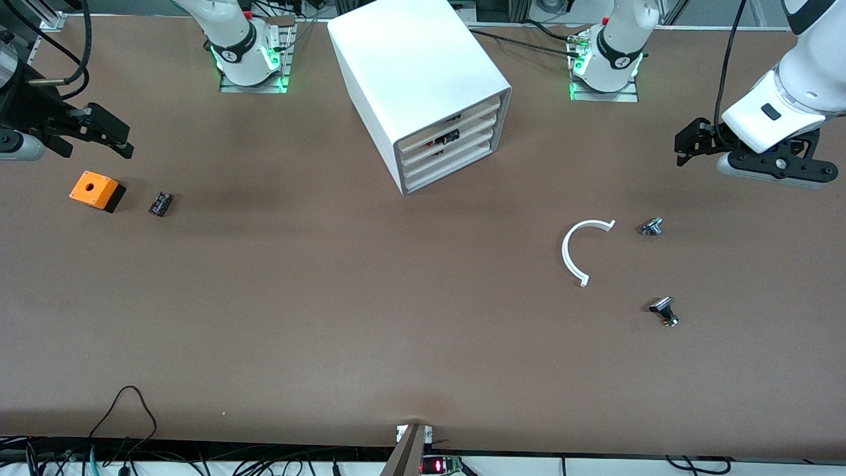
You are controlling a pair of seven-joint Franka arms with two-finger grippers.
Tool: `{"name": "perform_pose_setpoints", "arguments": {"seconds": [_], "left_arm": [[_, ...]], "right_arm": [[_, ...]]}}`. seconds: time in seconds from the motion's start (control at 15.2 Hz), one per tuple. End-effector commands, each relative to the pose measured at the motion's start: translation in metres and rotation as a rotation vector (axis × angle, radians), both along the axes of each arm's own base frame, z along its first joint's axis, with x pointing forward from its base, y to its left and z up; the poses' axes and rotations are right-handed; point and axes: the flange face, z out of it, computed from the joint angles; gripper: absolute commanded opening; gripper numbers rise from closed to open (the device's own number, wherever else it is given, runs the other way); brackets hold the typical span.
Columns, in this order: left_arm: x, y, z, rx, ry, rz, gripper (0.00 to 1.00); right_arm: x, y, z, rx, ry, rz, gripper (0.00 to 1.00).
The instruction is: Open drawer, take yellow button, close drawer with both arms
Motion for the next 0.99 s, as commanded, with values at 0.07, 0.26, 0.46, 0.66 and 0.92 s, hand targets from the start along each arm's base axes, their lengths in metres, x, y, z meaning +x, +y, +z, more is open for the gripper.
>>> {"name": "perform_pose_setpoints", "arguments": {"seconds": [0.07, 0.26, 0.46, 0.66, 0.92], "left_arm": [[0.003, -0.004, 0.006, -0.022, -0.003, -0.013, 1.0], [0.002, -0.01, 0.008, -0.022, -0.006, -0.019, 1.0], [0.001, -0.019, 0.008, -0.022, -0.006, -0.035, 1.0], [0.0, -0.019, 0.008, -0.022, -0.005, -0.033, 1.0], [-0.003, -0.02, 0.005, -0.024, 0.027, -0.041, 1.0]], "right_arm": [[-0.001, 0.001, -0.002, -0.009, 0.013, 0.012, 0.99], [0.003, 0.004, -0.013, -0.014, 0.038, 0.02, 0.99], [0.016, 0.006, -0.042, -0.009, 0.094, 0.023, 0.99], [0.028, 0.01, -0.071, -0.005, 0.145, 0.034, 0.99], [0.04, 0.021, -0.101, -0.004, 0.17, 0.045, 0.99]]}}
